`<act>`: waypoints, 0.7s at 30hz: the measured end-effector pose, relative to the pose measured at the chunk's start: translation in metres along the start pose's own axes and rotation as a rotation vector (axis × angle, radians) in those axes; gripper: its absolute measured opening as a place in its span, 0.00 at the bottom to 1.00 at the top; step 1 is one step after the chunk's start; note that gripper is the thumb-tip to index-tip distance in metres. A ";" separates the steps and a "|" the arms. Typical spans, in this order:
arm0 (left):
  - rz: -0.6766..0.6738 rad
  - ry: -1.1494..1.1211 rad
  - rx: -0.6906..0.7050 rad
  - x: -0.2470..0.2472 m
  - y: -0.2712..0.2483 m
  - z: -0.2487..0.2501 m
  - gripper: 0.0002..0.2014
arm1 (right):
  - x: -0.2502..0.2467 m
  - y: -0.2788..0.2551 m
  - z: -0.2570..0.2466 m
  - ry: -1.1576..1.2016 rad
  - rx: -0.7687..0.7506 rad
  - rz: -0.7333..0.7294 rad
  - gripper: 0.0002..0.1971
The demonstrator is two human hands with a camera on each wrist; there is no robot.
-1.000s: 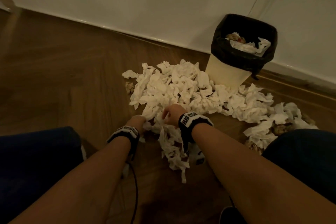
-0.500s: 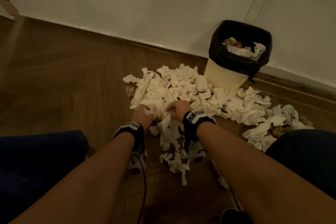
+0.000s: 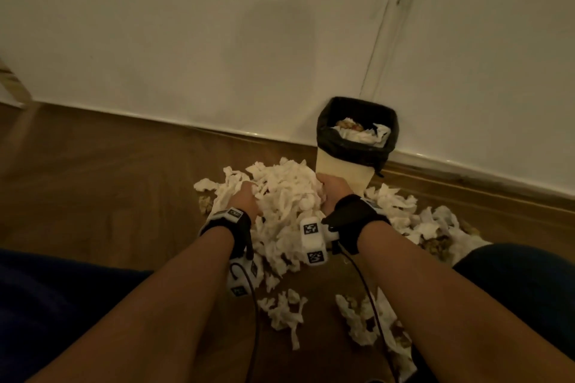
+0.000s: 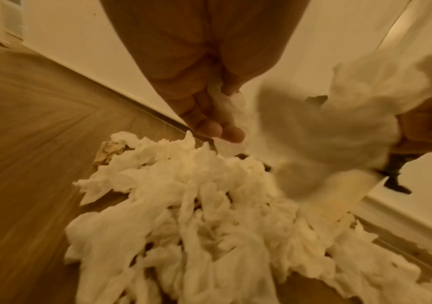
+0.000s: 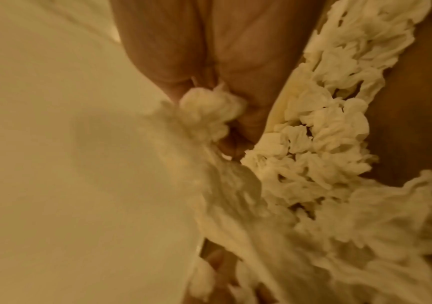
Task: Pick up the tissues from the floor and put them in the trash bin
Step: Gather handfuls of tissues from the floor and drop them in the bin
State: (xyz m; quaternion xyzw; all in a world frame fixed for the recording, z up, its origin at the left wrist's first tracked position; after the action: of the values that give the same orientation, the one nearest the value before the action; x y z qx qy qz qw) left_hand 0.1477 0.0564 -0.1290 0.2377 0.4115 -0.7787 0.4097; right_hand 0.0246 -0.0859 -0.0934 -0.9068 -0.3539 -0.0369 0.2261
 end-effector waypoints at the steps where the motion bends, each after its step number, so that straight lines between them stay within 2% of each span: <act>1: -0.004 -0.036 0.005 -0.003 -0.004 0.007 0.18 | 0.001 -0.005 -0.012 0.088 -0.040 -0.047 0.19; 3: 0.012 -0.073 0.034 -0.008 -0.011 0.022 0.19 | -0.008 -0.014 -0.027 0.323 -0.037 -0.044 0.11; 5: 0.042 -0.088 0.070 -0.013 -0.019 0.037 0.20 | -0.014 -0.026 -0.046 0.331 -0.096 -0.033 0.02; 7: 0.012 -0.162 0.063 -0.015 -0.028 0.048 0.16 | -0.023 -0.033 -0.059 0.324 -0.143 0.009 0.09; 10: 0.025 -0.181 0.082 -0.014 -0.039 0.062 0.12 | -0.038 -0.048 -0.070 0.363 -0.160 0.045 0.07; 11: 0.033 -0.188 0.100 -0.012 -0.044 0.068 0.13 | -0.043 -0.053 -0.072 0.353 -0.155 0.047 0.07; 14: 0.015 -0.205 0.132 -0.005 -0.057 0.085 0.26 | -0.059 -0.066 -0.078 0.348 -0.149 0.076 0.16; 15: 0.014 -0.227 0.140 -0.003 -0.061 0.090 0.26 | -0.062 -0.069 -0.079 0.379 -0.155 0.083 0.17; 18: 0.001 -0.322 0.170 0.001 -0.073 0.111 0.16 | -0.073 -0.074 -0.085 0.501 -0.167 0.113 0.19; 21: 0.003 -0.385 0.144 0.002 -0.081 0.124 0.18 | -0.082 -0.081 -0.090 0.592 -0.175 0.094 0.17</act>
State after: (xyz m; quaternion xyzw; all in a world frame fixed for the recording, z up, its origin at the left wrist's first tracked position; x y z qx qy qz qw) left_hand 0.0752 -0.0215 -0.0263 0.1136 0.2683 -0.8366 0.4639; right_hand -0.0817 -0.1244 -0.0006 -0.8880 -0.2257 -0.3193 0.2419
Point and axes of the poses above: each hand's wrist, its own y-axis towards the middle knuckle, its own x-axis out of the palm, z = x × y, the point moved 6 cm from there along y, towards the middle knuckle, and after that the axes turned 13 degrees about -x, right-handed, at the moved point
